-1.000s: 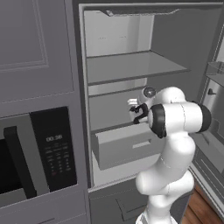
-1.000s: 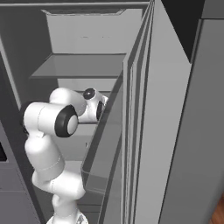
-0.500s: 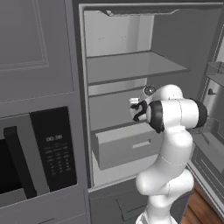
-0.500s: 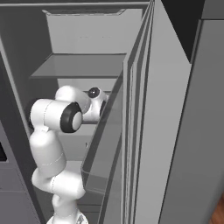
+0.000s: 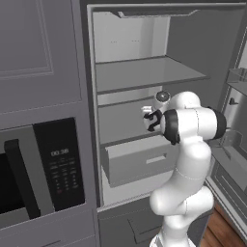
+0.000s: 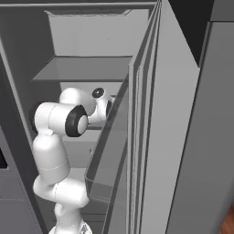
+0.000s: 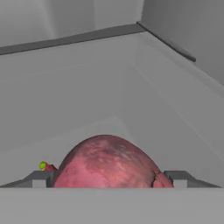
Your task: Place one onion and one fish in each tupperware on the nearby counter, to pack two identical lunches.
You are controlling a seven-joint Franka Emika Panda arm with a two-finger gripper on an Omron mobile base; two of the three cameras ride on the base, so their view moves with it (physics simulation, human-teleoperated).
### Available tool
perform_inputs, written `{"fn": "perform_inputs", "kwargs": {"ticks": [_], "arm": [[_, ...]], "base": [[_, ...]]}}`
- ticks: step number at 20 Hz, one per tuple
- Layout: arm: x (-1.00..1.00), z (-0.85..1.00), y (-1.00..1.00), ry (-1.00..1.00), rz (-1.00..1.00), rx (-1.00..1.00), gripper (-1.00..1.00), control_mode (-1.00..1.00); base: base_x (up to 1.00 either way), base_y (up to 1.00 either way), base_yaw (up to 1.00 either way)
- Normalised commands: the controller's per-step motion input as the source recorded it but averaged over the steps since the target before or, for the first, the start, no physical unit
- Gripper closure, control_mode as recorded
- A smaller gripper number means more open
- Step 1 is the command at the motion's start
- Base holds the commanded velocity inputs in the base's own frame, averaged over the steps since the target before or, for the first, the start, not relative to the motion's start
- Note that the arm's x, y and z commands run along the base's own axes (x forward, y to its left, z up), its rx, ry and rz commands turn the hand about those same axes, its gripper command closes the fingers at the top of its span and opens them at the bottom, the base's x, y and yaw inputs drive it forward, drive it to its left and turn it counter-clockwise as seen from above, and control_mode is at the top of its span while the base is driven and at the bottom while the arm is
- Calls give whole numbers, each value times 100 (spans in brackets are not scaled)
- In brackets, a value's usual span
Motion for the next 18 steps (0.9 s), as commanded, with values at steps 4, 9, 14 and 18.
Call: {"fn": "perform_inputs", "kwargs": {"ticks": [4, 9, 14, 18], "arm": [[0, -39, 0, 0, -5, 0, 100, -100], [-2, -5, 0, 0, -1, 0, 100, -100], [-80, -14, 15, -5, 1, 0, 100, -100], [-100, 19, 18, -8, 1, 0, 100, -100]], "base": [[0, 0, 0], [0, 0, 0], [0, 0, 0], [0, 0, 0]]}}
